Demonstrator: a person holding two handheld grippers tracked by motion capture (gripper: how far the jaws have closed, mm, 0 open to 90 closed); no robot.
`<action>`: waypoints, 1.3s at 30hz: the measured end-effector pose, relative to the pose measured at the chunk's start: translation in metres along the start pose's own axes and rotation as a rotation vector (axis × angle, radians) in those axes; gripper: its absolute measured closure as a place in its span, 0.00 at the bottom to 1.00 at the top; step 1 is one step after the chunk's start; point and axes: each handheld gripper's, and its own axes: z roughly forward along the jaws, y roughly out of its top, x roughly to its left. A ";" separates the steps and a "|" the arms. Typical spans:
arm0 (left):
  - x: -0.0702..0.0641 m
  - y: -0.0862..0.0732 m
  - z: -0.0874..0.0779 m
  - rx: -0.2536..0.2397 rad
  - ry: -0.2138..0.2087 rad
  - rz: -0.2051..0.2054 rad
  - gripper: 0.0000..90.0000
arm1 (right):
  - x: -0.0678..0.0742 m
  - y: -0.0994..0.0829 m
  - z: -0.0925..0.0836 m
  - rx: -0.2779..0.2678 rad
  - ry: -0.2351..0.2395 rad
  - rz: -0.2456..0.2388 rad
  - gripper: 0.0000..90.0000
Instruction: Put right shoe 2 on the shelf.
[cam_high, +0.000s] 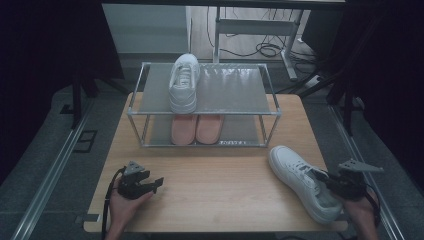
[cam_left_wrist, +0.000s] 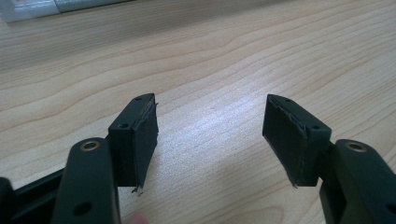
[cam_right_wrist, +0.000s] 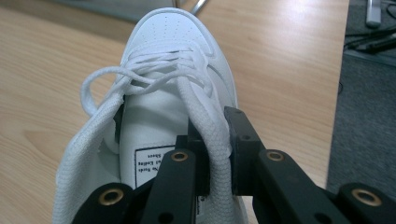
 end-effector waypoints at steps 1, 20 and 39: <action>0.000 0.000 0.000 0.000 0.000 0.000 0.40 | 0.002 0.001 -0.003 -0.022 0.012 0.012 0.91; 0.000 0.000 0.000 0.000 0.001 -0.006 0.40 | 0.022 0.013 -0.012 -0.112 0.081 0.015 0.91; 0.001 0.000 -0.001 -0.002 -0.001 -0.007 0.40 | 0.058 0.028 0.004 -0.164 0.173 0.002 0.91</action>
